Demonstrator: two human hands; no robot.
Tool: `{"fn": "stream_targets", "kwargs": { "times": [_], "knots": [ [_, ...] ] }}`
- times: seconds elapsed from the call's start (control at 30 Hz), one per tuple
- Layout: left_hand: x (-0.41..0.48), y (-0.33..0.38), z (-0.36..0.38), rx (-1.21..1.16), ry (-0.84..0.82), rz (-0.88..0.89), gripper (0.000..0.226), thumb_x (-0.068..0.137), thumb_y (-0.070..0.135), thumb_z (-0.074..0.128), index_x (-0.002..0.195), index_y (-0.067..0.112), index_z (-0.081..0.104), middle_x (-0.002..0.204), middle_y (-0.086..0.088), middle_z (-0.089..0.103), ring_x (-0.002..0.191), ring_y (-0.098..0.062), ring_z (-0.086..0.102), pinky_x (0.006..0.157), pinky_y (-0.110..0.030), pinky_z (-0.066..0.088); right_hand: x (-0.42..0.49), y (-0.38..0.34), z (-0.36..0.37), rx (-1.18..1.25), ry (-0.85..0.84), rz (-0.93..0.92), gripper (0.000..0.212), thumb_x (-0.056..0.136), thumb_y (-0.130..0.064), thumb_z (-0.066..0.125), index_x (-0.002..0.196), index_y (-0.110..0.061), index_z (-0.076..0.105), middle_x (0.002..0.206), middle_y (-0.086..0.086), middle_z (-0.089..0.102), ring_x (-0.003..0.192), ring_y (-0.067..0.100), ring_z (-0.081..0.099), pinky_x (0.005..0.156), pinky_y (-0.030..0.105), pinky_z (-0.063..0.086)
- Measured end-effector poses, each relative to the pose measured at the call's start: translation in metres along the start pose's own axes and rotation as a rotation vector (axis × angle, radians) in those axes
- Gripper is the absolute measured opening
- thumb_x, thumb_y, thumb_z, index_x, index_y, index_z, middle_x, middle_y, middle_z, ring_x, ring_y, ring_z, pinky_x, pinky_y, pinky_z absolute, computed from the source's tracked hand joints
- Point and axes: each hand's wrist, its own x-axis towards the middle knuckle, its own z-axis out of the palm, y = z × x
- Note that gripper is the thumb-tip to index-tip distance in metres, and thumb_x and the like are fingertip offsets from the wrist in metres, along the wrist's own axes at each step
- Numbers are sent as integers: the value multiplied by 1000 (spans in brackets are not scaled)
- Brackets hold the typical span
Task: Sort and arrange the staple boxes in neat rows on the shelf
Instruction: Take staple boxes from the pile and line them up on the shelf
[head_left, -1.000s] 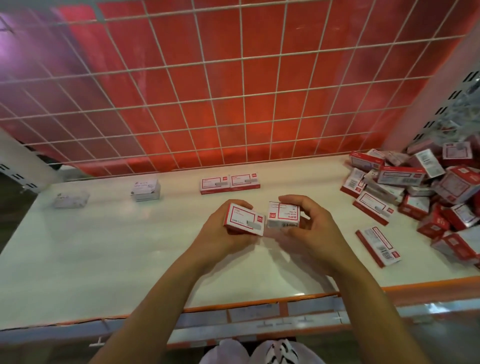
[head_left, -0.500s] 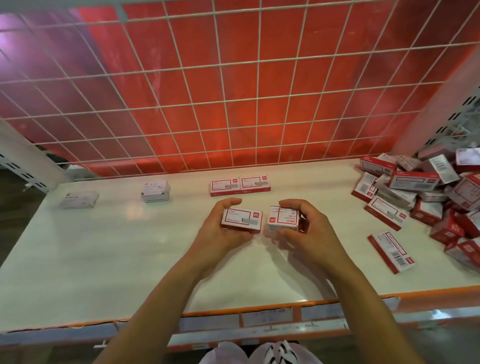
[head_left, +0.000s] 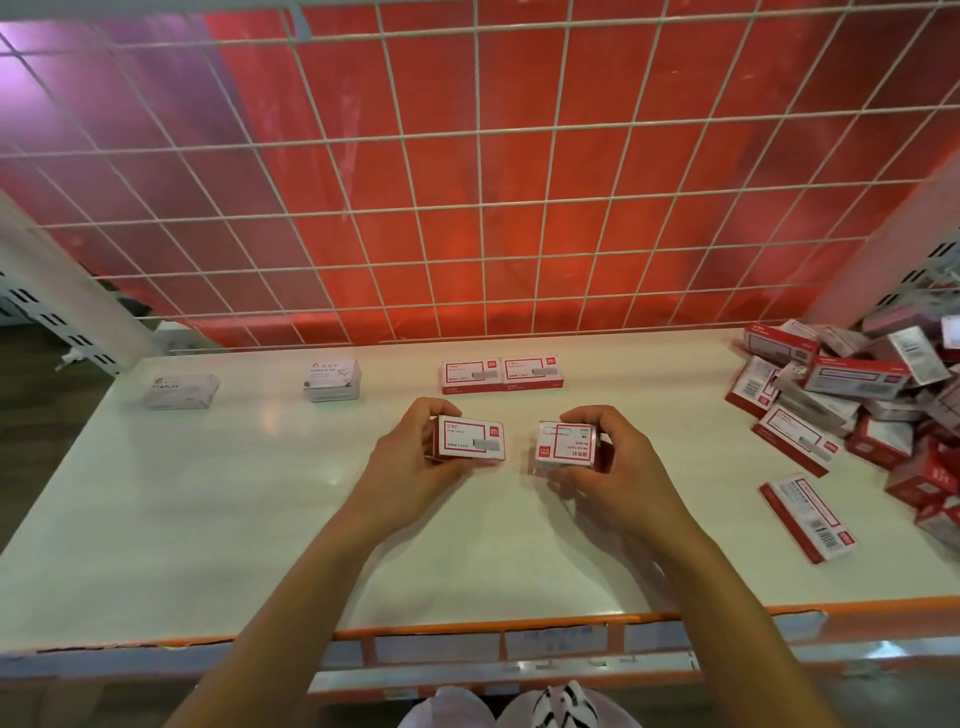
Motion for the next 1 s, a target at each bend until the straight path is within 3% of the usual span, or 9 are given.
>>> {"fn": "stream_targets", "kwargs": {
  "times": [0.2, 0.33, 0.47, 0.7, 0.87, 1.0],
  "knots": [
    [7, -9, -5, 246, 119, 36, 49, 73, 28, 81, 118, 27, 59, 110, 5, 56, 90, -2, 56, 71, -3, 42, 0, -2, 6, -46, -5, -40, 44, 77, 1, 73, 107, -27, 56, 100, -19, 61, 89, -5, 59, 64, 8, 49],
    [14, -13, -5, 350, 175, 34, 60, 73, 30, 81, 127, 19, 58, 109, 0, 54, 89, -9, 55, 79, -15, 43, 2, -1, 7, -74, 14, -38, 46, 77, -1, 74, 110, -28, 56, 101, -19, 60, 90, -6, 57, 66, 7, 49],
    [24, -16, 0, 418, 224, 13, 56, 73, 34, 79, 124, 20, 61, 109, -2, 60, 90, -13, 58, 85, -27, 49, 3, 1, 8, -93, 25, -26, 47, 77, -2, 74, 110, -30, 55, 103, -17, 60, 92, -3, 58, 72, 11, 51],
    [39, -12, 5, 423, 239, 28, 48, 76, 37, 76, 121, 29, 63, 108, -1, 64, 93, -18, 59, 85, -33, 50, 4, 4, 7, -118, 46, -21, 47, 78, -5, 74, 111, -31, 55, 108, -15, 60, 96, 1, 57, 77, 14, 53],
    [47, -13, 8, 427, 269, 8, 47, 77, 35, 76, 120, 22, 63, 111, -4, 66, 96, -20, 62, 86, -34, 51, 6, 6, 4, -133, 56, -40, 45, 79, -7, 74, 112, -30, 56, 109, -14, 61, 95, -2, 57, 79, 15, 52],
    [49, -14, 12, 409, 302, 3, 49, 78, 36, 75, 122, 21, 62, 113, -4, 66, 97, -21, 63, 87, -36, 51, 9, 9, 1, -169, 71, -59, 45, 79, -7, 74, 112, -31, 54, 111, -11, 59, 102, 4, 56, 72, 8, 49]
  ]
}}
